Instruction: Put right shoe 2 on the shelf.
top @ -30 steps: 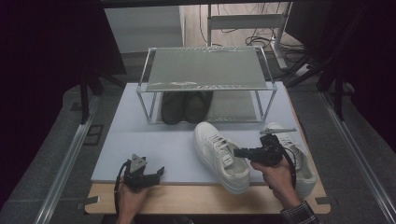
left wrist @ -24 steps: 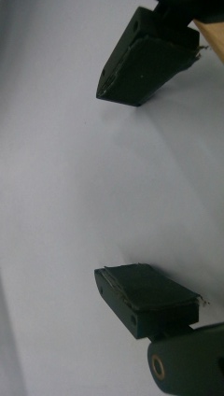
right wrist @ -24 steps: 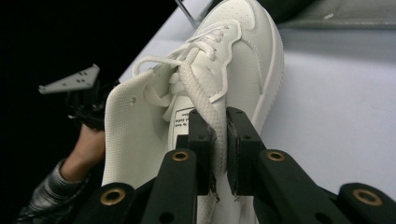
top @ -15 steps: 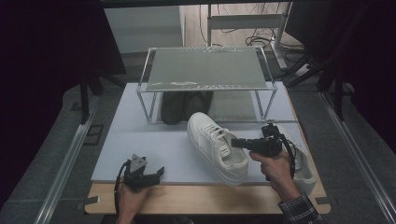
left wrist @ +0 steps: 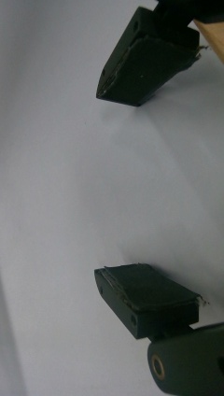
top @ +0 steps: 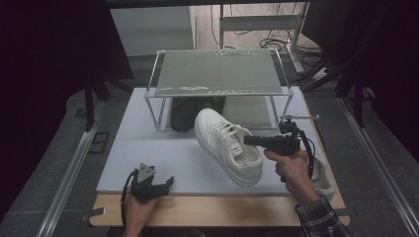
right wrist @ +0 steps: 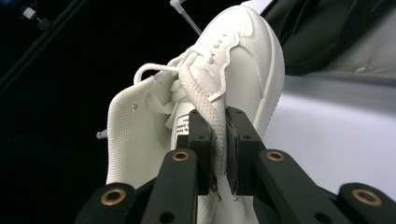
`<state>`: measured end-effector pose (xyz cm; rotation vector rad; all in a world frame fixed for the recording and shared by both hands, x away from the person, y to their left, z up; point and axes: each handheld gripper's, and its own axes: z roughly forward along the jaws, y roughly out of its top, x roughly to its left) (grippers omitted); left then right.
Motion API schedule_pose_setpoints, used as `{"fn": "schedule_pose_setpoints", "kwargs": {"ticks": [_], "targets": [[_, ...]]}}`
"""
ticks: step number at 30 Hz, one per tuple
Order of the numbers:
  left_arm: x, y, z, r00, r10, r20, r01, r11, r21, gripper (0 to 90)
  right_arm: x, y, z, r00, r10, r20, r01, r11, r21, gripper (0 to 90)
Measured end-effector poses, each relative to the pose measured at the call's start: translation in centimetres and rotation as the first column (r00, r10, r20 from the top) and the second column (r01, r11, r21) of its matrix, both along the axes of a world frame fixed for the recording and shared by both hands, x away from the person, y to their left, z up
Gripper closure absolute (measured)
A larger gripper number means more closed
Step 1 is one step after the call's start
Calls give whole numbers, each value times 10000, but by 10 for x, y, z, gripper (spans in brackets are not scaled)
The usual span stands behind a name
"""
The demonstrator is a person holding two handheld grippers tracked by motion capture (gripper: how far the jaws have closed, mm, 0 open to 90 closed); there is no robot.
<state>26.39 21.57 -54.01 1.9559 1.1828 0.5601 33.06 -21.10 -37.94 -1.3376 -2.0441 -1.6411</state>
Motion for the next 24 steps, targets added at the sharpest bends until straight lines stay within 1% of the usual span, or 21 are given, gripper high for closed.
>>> {"fn": "schedule_pose_setpoints", "kwargs": {"ticks": [8, 15, 18, 24], "targets": [[0, 0, 0, 10000, -13, -18, 13, 10000, 8, 126, 5, 3, 19, 10000, 51, -5, -51, 9996, 286, 819], [0, 0, 0, 10000, -14, -16, 14, 10000, 7, 126, 11, 7, 40, 10000, 57, 58, -60, 9988, 479, 820], [0, 0, 0, 10000, -10, -20, 10, 10000, 5, 126, 14, 8, 49, 9999, 2, 115, -8, 9985, 548, 819], [0, 0, 0, 10000, -5, -16, 5, 10000, -15, 126, 22, 12, 62, 9998, -172, 123, 163, 9972, 734, 820]]}}
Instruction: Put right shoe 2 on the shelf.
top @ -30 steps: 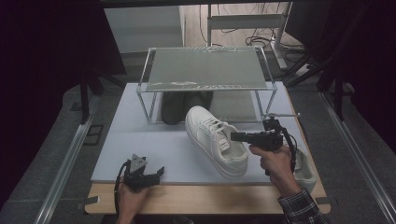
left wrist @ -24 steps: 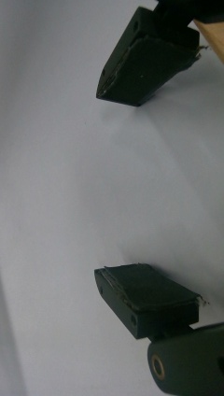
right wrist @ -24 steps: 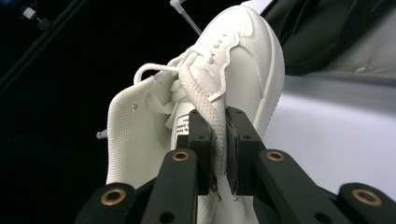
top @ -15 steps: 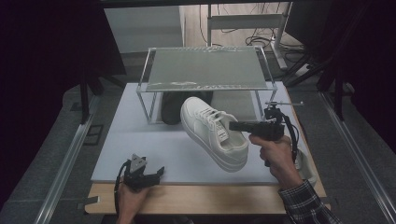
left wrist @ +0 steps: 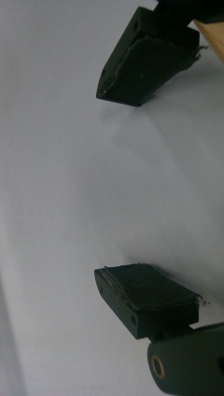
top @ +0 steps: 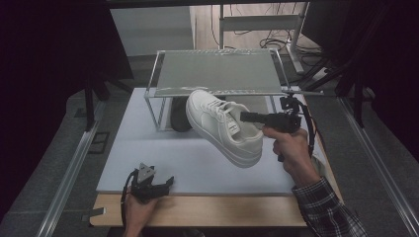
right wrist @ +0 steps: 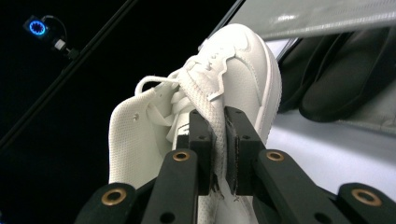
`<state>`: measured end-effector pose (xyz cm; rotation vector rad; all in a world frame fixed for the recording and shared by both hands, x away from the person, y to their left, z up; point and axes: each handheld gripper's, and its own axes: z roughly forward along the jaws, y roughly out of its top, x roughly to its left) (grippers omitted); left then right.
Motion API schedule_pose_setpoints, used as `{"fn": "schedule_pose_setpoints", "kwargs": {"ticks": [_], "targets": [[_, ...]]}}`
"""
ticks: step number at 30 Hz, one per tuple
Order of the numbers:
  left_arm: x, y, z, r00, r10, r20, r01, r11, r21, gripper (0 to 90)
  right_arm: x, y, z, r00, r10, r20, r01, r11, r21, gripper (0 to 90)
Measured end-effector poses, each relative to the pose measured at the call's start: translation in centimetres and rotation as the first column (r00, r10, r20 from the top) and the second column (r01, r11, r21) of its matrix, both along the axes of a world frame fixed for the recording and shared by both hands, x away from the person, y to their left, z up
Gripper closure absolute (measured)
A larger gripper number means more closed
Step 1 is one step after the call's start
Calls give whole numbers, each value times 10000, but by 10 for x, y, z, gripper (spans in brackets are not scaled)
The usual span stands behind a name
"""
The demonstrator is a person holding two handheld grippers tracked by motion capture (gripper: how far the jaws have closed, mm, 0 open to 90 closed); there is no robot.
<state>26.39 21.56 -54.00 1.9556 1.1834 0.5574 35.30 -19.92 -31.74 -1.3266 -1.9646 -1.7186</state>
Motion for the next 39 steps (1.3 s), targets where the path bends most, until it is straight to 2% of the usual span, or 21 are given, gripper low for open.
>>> {"fn": "schedule_pose_setpoints", "kwargs": {"ticks": [11, 20, 26, 39], "targets": [[0, 0, 0, 10000, 4, -3, -4, 10000, -6, 126, 23, 10, 17, 9977, -673, 60, 672, 9977, 87, 824], [0, 0, 0, 10000, -19, -16, 20, 10000, 28, 126, 46, 16, 22, 9900, -1408, 58, 1408, 9900, -11, 824], [0, 0, 0, 10000, 18, -18, -18, 10000, -21, 126, 63, 20, 20, 9810, -1943, -9, 1943, 9810, -2, 824], [0, 0, 0, 10000, -3, -17, 3, 10000, 23, 126, 97, 33, 10, 9543, -2989, 2, 2989, 9542, -108, 824]]}}
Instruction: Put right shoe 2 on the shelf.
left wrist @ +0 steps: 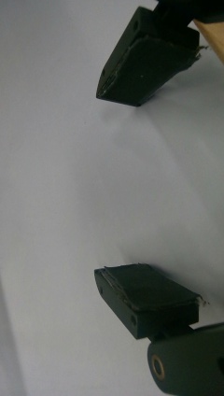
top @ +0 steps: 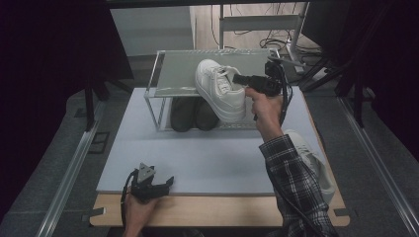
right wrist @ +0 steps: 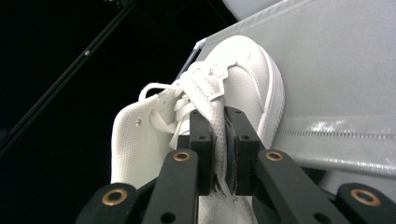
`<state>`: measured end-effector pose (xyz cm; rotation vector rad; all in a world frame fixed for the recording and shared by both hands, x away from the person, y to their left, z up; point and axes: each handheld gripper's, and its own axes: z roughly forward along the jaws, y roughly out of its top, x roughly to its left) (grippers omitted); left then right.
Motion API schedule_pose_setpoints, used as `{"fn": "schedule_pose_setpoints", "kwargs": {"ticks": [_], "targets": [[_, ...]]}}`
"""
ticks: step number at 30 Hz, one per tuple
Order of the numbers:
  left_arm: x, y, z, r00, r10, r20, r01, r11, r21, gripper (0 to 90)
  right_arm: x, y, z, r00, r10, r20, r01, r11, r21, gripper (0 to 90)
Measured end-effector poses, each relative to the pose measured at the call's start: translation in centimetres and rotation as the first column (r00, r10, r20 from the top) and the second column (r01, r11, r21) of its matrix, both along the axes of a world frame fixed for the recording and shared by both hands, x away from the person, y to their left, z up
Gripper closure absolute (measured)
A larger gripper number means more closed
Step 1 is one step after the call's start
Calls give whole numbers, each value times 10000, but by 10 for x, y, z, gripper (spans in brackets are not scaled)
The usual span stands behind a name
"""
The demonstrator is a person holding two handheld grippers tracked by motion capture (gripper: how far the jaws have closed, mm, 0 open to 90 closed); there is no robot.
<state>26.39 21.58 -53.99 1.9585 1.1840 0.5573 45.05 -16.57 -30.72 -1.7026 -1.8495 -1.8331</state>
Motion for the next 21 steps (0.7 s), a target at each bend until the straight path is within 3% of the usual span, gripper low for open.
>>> {"fn": "schedule_pose_setpoints", "kwargs": {"ticks": [5, 11, 15, 21], "targets": [[0, 0, 0, 10000, -2, -1, 2, 10000, 4, 126, 12, 3, -5, 9993, -361, -61, 362, 9992, 161, 823], [0, 0, 0, 10000, 0, 3, 0, 10000, 2, 126, 23, 9, -5, 9967, -804, -97, 804, 9968, 2, 820], [0, 0, 0, 10000, 12, 1, -12, 10000, -1, 126, 28, 10, -8, 9964, -842, -108, 844, 9963, 168, 789], [0, 0, 0, 10000, 21, -2, -21, 10000, -5, 126, 28, 8, -8, 9985, -517, 152, 512, 9981, 357, 671]]}}
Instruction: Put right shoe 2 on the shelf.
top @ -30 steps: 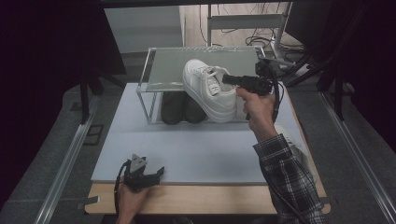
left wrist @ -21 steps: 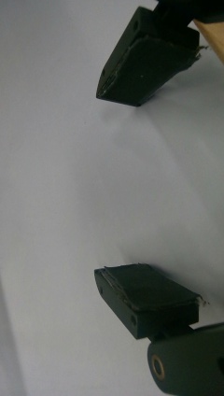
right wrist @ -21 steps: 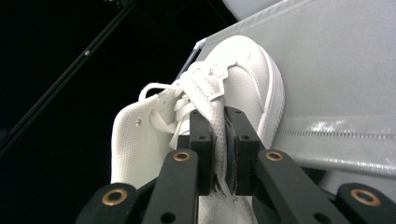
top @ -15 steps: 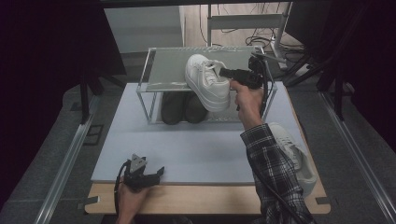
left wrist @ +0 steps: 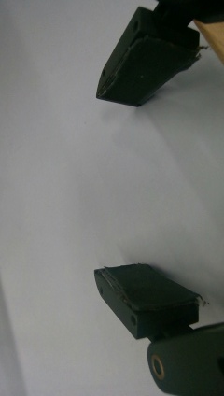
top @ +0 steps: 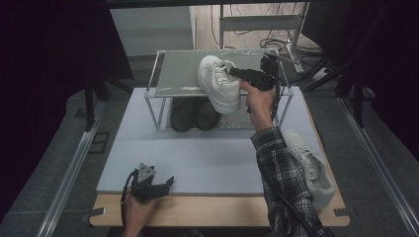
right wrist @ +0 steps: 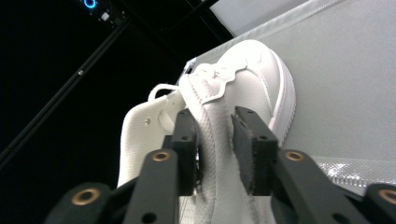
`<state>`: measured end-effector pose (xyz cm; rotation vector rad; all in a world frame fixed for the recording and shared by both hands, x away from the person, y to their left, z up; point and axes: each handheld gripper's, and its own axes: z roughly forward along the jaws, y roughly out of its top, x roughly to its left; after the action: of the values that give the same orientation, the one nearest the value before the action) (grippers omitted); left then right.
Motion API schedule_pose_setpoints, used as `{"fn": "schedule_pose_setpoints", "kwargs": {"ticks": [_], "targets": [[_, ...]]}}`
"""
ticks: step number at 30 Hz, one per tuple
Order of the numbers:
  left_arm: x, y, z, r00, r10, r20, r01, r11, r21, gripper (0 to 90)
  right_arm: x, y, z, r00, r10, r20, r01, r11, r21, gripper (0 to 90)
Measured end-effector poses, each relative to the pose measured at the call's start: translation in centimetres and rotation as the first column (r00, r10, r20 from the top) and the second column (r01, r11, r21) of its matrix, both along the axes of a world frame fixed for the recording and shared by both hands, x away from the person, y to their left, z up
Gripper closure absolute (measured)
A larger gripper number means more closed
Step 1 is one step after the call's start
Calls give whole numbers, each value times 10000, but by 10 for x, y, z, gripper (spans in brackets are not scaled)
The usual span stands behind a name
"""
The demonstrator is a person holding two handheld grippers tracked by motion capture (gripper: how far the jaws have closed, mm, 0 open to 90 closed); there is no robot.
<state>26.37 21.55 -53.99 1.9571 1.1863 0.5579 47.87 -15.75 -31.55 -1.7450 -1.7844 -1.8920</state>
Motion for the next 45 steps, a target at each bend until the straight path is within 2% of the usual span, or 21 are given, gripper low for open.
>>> {"fn": "schedule_pose_setpoints", "kwargs": {"ticks": [8, 14, 18, 24, 28, 30, 33, 37, 45], "targets": [[0, 0, 0, 10000, -1, 1, 1, 10000, 5, 126, -4, -6, 5, 9996, 59, 272, -60, 10000, 25, 579], [0, 0, 0, 10000, 5, 3, -5, 10000, 11, 127, -12, -12, 12, 9979, 130, 638, -86, 9976, -690, 566], [0, 0, 0, 10000, 8, 5, -8, 10000, 13, 127, -17, -20, 12, 9968, 245, 757, -206, 9984, -524, 561], [0, 0, 0, 10000, 6, 0, -6, 10000, 26, 127, -27, -29, 13, 9953, 395, 883, -343, 9976, -603, 555], [0, 0, 0, 10000, 16, 5, -16, 10000, 11, 127, -35, -36, 14, 9920, 539, 1138, -448, 9957, -809, 615], [0, 0, 0, 10000, 16, 3, -16, 10000, 11, 127, -39, -39, 13, 9903, 614, 1243, -524, 9958, -745, 630], [0, 0, 0, 10000, 24, 7, -24, 10000, 5, 127, -47, -43, 12, 9897, 666, 1267, -554, 9944, -900, 658], [0, 0, 0, 10000, 27, 21, -27, 10000, 2, 127, -58, -44, 7, 9867, 852, 1382, -736, 9935, -865, 727], [0, 0, 0, 10000, 30, 23, -30, 10000, 1, 127, -79, -45, -7, 9722, 1592, 1718, -1451, 9851, -919, 862]]}}
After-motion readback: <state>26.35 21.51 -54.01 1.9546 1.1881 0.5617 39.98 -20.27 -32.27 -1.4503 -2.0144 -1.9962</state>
